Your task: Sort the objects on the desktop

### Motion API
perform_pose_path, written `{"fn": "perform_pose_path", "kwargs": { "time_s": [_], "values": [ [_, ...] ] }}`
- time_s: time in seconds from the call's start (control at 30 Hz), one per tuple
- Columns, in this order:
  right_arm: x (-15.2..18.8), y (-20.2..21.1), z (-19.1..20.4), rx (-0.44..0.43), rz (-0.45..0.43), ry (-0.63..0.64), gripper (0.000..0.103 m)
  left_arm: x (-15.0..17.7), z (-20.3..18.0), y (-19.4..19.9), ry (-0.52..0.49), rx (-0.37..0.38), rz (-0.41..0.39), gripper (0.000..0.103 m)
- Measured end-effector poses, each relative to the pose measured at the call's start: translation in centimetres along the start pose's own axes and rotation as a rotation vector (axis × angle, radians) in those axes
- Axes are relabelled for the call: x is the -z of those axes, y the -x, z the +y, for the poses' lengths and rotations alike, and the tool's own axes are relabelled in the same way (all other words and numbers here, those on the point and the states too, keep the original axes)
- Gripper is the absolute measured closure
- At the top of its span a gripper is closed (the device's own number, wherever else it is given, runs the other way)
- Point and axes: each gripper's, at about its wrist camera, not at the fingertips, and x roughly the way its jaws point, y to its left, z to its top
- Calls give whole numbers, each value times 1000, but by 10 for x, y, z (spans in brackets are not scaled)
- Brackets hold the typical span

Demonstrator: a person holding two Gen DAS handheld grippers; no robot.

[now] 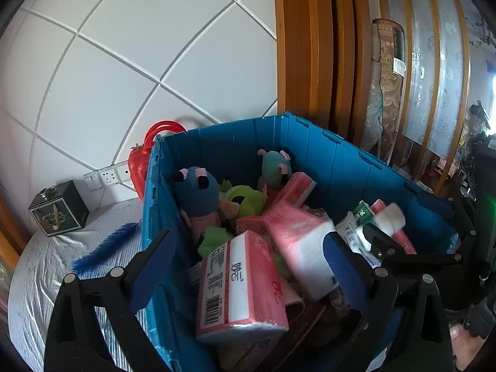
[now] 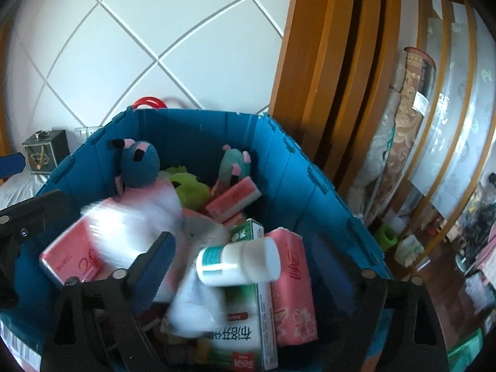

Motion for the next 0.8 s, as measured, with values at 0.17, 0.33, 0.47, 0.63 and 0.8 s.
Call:
{"fn": "perform_pose_path", "kwargs": {
  "time_s": [0.17,0.33,0.47,0.63,0.8],
  "values": [
    [3,11,1,5,-14,-4,0,4,6,13,9,7,-22,5],
    [4,25,5,-2,-20,-11,0,9,12,26,18,11,-52,5],
    [7,37,9,-8,-8,-11,0,13,20,35,52,4,-60,5],
    [12,56,15,-26,-18,-34,0,17,32,37,78,-34,-35,5],
    [14,66,24,-6,-23,-26,0,25,45,42,102,46,-33,5]
  ]
}}
